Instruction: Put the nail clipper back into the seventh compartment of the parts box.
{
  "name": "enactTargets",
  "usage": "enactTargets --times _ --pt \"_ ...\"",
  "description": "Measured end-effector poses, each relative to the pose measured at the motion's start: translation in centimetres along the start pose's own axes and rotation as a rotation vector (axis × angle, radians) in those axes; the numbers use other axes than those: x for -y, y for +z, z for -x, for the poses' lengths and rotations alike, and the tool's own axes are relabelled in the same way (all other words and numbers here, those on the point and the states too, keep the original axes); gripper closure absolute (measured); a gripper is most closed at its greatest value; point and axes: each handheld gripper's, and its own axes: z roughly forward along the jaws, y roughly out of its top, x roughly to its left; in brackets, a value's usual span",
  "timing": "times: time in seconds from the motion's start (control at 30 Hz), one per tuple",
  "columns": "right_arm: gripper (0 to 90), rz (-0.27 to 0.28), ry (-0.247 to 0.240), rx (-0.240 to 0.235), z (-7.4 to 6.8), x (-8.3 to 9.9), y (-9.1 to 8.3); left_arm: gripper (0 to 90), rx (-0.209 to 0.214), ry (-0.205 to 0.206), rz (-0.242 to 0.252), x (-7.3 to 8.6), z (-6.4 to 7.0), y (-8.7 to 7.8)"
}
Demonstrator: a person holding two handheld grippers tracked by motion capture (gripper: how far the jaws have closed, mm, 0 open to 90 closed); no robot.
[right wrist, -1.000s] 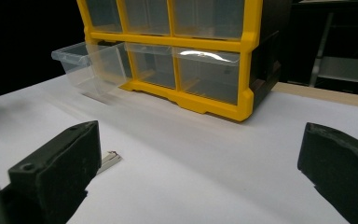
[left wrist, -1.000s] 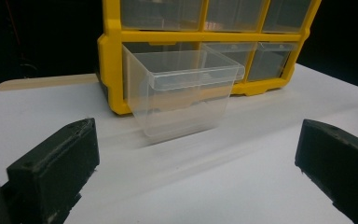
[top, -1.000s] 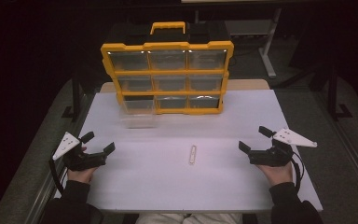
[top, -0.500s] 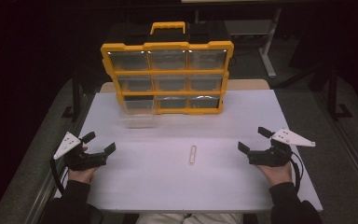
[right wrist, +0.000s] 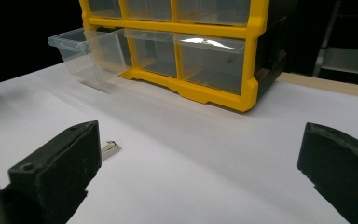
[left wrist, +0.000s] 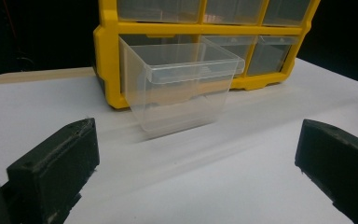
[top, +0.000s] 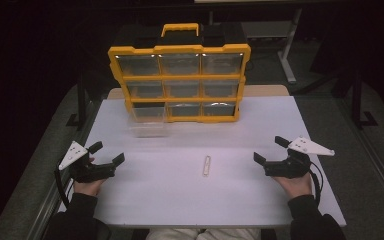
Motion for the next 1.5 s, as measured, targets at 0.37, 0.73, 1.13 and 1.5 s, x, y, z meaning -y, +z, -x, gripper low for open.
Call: enactTargets --times 0.37,0.73,1.13,1.5 --pt "0.0 -0.045 -0.006 -0.003 0.0 -0.4 0.7 0.0 -0.002 -0.004 -0.011 0.0 0.0 0.1" --pt "0.0 -0.108 -0.036 -0.03 -0.5 -1.2 2.2 0.0 -0.007 -0.02 -0.016 0.1 -0.1 0.2" --pt "0.0 -0.136 -0.065 -0.058 -1.1 -2.0 3.8 0.0 -0.002 -0.015 -0.019 0.1 -0.1 0.3" --pt "0.0 -0.158 -0.081 -0.092 -1.9 -2.6 5.4 0.0 0.0 -0.015 -0.018 0.1 -0.1 0.3"
